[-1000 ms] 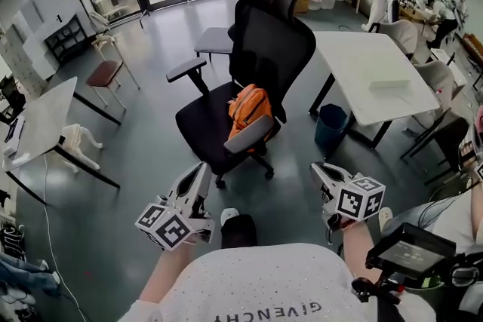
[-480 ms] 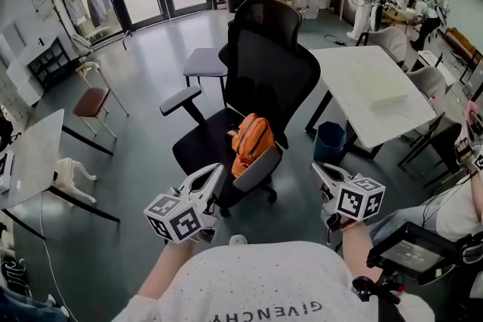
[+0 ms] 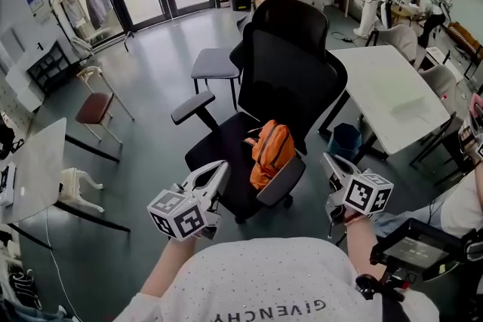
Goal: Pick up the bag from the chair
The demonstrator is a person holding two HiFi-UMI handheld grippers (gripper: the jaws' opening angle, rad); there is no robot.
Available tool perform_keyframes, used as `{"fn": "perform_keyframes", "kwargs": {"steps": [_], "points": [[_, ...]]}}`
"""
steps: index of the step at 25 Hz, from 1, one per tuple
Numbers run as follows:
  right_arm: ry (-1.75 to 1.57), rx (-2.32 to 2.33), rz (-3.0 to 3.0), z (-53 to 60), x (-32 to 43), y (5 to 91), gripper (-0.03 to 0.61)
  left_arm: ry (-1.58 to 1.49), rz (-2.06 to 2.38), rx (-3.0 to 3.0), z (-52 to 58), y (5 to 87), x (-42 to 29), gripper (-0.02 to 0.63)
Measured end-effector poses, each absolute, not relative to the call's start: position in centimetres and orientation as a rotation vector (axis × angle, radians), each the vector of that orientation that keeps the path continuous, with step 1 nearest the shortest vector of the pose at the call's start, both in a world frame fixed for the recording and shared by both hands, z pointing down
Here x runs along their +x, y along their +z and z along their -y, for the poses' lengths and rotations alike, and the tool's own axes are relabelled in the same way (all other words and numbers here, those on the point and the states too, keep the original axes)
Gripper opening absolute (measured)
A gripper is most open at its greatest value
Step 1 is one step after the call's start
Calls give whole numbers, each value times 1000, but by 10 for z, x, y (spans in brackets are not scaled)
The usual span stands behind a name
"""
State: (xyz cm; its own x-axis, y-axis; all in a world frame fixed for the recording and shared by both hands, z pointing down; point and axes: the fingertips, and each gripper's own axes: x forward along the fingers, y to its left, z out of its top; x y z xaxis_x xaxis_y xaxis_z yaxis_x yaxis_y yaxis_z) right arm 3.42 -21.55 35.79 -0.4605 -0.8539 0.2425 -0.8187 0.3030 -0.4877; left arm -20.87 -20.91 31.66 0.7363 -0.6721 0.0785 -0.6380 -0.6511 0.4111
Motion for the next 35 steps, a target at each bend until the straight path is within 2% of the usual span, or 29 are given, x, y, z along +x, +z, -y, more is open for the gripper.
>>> {"fn": "perform_keyframes", "kwargs": {"steps": [6, 12, 21, 27, 35], "points": [[-996, -1482, -2333, 231, 34, 364, 5, -72, 964, 2483, 228, 347, -205, 12], [-1021, -1591, -2482, 233, 33, 406, 5, -50, 932, 2443, 253, 373, -186, 12], [-1153, -1425, -2656, 289, 25, 456, 5, -2, 900, 2369, 299, 419, -146, 12], [-1359, -1447, -2588, 342, 52, 512, 5, 44, 924, 2308, 330, 454, -114, 12], [-1364, -1252, -2615, 417, 84, 557, 4, 191, 1005, 2163, 396, 523, -69, 12]]}}
